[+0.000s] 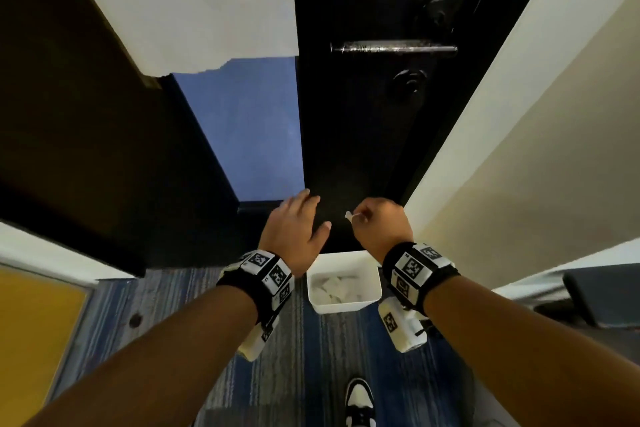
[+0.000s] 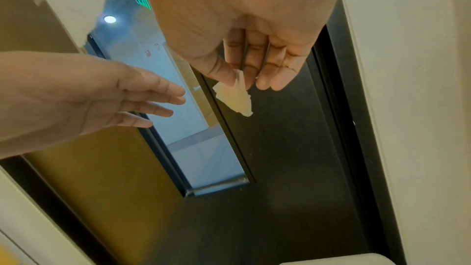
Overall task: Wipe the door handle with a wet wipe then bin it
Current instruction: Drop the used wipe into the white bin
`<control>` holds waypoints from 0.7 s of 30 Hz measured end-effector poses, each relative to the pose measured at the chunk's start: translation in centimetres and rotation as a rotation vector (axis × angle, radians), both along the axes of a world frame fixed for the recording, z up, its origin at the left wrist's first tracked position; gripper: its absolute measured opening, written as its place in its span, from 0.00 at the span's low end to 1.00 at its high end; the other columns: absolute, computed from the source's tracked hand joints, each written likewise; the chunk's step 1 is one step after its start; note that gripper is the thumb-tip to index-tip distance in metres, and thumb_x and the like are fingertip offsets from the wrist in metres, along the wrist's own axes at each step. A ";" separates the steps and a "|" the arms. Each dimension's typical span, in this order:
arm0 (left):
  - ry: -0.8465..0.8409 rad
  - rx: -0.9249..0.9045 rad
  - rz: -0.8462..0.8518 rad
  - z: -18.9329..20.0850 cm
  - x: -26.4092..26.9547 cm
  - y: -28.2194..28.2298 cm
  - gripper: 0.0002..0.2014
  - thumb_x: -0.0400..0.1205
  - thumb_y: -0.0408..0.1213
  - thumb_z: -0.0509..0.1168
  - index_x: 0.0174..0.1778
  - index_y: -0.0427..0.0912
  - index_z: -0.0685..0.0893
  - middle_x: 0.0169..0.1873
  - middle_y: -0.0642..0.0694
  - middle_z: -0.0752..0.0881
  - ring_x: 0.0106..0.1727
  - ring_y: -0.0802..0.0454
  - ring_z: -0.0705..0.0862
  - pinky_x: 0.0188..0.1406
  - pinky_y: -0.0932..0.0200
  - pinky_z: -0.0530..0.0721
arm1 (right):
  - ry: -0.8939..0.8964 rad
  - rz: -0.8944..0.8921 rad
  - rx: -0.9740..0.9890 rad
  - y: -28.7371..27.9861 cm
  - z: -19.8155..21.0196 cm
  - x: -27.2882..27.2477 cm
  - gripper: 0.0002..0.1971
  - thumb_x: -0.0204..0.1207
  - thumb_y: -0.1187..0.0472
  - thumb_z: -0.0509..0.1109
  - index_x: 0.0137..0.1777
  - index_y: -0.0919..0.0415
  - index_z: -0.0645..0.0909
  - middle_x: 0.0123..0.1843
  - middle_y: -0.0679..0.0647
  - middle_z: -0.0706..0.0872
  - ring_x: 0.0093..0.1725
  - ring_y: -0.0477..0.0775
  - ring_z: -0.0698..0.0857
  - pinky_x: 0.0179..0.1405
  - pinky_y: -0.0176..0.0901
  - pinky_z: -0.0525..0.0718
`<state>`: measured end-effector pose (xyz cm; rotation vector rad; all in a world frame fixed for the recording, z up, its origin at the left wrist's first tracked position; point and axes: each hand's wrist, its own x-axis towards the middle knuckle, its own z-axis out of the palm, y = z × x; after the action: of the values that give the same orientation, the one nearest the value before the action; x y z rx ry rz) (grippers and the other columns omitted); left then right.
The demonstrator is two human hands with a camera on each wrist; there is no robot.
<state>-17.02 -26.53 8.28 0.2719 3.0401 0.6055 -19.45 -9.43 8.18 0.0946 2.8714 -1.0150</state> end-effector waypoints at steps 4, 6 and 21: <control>-0.182 -0.084 0.002 -6.6 0.4 -0.1 0.31 0.83 0.56 0.50 0.80 0.45 0.59 0.83 0.44 0.57 0.83 0.44 0.55 0.81 0.46 0.58 | -0.083 0.011 0.028 0.3 -6.5 0.2 0.08 0.72 0.63 0.64 0.39 0.58 0.85 0.39 0.55 0.87 0.38 0.57 0.84 0.36 0.42 0.82; -0.245 -0.126 -0.011 -9.8 0.7 -0.1 0.32 0.84 0.57 0.49 0.81 0.45 0.56 0.83 0.44 0.55 0.83 0.44 0.53 0.81 0.45 0.57 | -0.126 0.015 0.039 0.6 -9.3 0.4 0.09 0.73 0.63 0.63 0.41 0.57 0.86 0.42 0.55 0.87 0.39 0.56 0.83 0.38 0.43 0.83; -0.399 -0.157 -0.019 -24.5 1.1 1.1 0.32 0.84 0.56 0.48 0.81 0.44 0.55 0.83 0.44 0.55 0.83 0.43 0.53 0.81 0.44 0.55 | -0.335 0.119 0.185 1.8 -24.4 -0.3 0.15 0.75 0.64 0.61 0.55 0.56 0.87 0.57 0.57 0.88 0.53 0.57 0.85 0.50 0.44 0.83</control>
<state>-15.90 -25.42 -16.18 0.1528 2.6763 0.3628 -19.79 -7.58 -16.26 0.0953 2.6192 -0.6400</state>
